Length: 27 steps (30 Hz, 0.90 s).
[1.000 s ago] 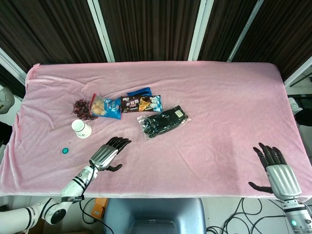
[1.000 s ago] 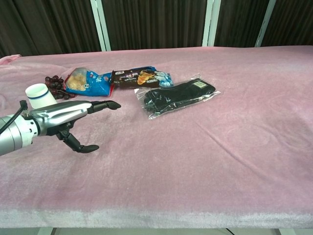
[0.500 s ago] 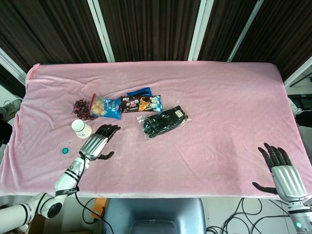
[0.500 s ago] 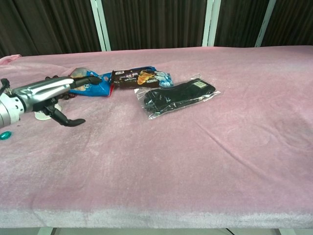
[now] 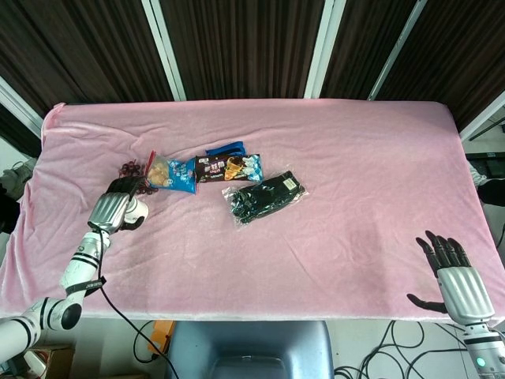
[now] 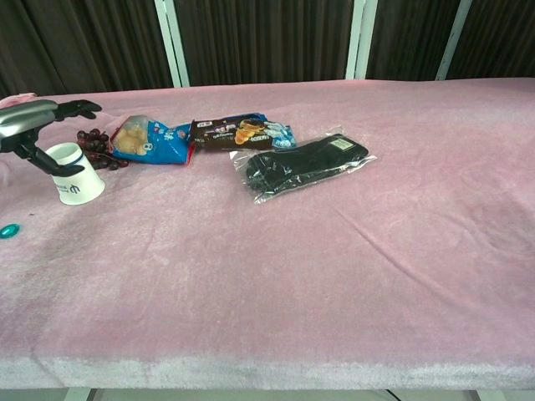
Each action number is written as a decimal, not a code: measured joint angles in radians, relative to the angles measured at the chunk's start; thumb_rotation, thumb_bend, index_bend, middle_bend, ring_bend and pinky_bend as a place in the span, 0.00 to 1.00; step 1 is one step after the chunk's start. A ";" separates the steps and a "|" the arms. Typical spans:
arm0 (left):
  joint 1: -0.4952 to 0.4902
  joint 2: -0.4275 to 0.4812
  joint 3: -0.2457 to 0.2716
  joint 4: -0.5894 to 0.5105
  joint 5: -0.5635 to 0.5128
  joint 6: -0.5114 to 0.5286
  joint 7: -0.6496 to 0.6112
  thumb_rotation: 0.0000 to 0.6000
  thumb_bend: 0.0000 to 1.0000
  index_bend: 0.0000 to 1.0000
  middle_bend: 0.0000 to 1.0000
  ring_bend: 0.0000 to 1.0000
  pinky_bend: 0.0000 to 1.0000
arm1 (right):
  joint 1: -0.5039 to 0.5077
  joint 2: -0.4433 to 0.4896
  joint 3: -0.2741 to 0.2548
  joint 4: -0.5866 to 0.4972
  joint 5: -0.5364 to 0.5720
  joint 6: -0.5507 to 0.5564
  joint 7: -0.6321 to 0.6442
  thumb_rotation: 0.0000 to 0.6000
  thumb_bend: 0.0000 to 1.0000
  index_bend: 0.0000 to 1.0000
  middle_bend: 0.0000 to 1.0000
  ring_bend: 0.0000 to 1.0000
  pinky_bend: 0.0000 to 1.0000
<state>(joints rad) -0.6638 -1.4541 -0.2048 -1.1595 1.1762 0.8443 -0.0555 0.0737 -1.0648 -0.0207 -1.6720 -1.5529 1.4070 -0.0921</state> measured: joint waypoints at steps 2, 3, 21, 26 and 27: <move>-0.003 -0.002 0.001 0.021 -0.012 -0.034 -0.025 1.00 0.34 0.07 0.15 0.07 0.15 | -0.001 0.000 0.001 -0.001 0.000 0.003 -0.001 1.00 0.21 0.00 0.00 0.00 0.00; -0.004 -0.003 0.001 0.027 -0.013 -0.044 -0.037 1.00 0.34 0.09 0.15 0.08 0.16 | -0.002 0.001 0.001 -0.001 0.000 0.005 0.000 1.00 0.21 0.00 0.00 0.00 0.00; -0.019 -0.072 0.005 0.176 0.006 -0.076 -0.146 1.00 0.34 0.37 0.45 0.38 0.33 | -0.010 0.008 0.001 0.002 -0.005 0.019 0.016 1.00 0.21 0.00 0.00 0.00 0.00; -0.013 -0.063 0.005 0.157 0.025 -0.049 -0.153 1.00 0.34 0.37 0.45 0.38 0.33 | -0.011 0.008 0.000 0.001 -0.007 0.020 0.014 1.00 0.21 0.00 0.00 0.00 0.00; -0.011 -0.060 0.006 0.151 0.029 -0.041 -0.152 1.00 0.34 0.37 0.45 0.38 0.33 | -0.011 0.008 0.000 0.001 -0.007 0.020 0.013 1.00 0.21 0.00 0.00 0.00 0.00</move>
<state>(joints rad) -0.6752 -1.5137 -0.1990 -1.0085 1.2048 0.8030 -0.2076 0.0623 -1.0572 -0.0202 -1.6709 -1.5599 1.4271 -0.0787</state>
